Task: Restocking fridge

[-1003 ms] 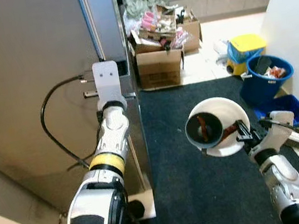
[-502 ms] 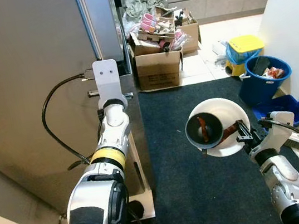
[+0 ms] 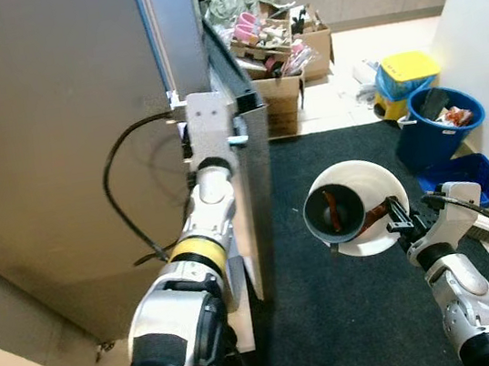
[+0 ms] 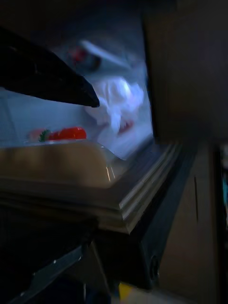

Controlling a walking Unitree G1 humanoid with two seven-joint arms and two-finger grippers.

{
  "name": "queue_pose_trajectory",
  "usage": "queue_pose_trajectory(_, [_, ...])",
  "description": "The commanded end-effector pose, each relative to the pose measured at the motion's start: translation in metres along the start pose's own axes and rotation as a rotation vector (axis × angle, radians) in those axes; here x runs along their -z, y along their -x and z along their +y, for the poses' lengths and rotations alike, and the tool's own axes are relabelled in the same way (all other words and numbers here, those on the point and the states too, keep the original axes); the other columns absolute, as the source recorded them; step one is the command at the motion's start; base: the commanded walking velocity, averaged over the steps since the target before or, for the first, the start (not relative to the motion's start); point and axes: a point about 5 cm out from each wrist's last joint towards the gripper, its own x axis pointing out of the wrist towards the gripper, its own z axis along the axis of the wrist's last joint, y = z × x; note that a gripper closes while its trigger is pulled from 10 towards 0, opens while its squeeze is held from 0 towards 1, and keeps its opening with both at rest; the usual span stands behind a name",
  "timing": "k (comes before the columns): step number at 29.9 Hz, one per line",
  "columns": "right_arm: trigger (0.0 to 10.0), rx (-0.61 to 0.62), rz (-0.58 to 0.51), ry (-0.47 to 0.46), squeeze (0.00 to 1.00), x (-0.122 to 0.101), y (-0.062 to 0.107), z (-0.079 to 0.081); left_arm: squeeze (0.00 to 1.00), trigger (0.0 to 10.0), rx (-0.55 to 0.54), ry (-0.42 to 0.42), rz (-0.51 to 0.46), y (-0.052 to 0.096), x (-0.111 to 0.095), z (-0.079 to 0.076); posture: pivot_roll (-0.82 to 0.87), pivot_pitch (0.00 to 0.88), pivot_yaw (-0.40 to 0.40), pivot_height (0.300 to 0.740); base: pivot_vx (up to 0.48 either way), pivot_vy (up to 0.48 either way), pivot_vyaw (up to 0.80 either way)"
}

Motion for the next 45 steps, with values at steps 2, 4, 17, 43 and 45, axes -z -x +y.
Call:
queue_pose_trajectory(2, [10.0, -0.008, -0.024, 0.004, 0.0, -0.007, -0.001, 0.001, 0.0, 10.0, 0.087, 0.009, -0.01, -0.001, -0.006, -0.021, -0.09, 0.057, -0.034, 0.74, 0.0, 0.0, 0.0])
queue_pose_trajectory(4, [10.0, -0.01, -0.026, 0.005, 0.0, -0.008, -0.001, 0.001, 0.0, 10.0, 0.208, 0.02, -0.033, -0.002, -0.019, -0.052, -0.1, 0.057, -0.03, 0.74, 0.0, 0.0, 0.0])
queue_pose_trajectory(17, [10.0, -0.008, -0.025, 0.008, 0.0, -0.008, 0.001, 0.0, 0.0, 10.0, 0.828, 0.215, -0.028, 0.027, -0.063, -0.167, -0.12, 0.059, -0.028, 0.74, 0.0, 0.0, 0.0])
queue_pose_trajectory(43, [10.0, -0.027, -0.089, -0.223, 0.0, -0.022, -0.006, 0.003, 0.0, 10.0, 0.169, -0.154, 0.069, 0.039, 0.05, 0.012, -0.05, 0.068, -0.049, 0.74, 0.0, 0.0, 0.0])
queue_pose_trajectory(45, [10.0, -0.023, -0.102, -0.276, 0.0, -0.025, -0.007, 0.0, 0.0, 10.0, 0.135, -0.155, 0.068, 0.029, 0.041, 0.004, -0.06, 0.069, -0.04, 0.74, 0.0, 0.0, 0.0])
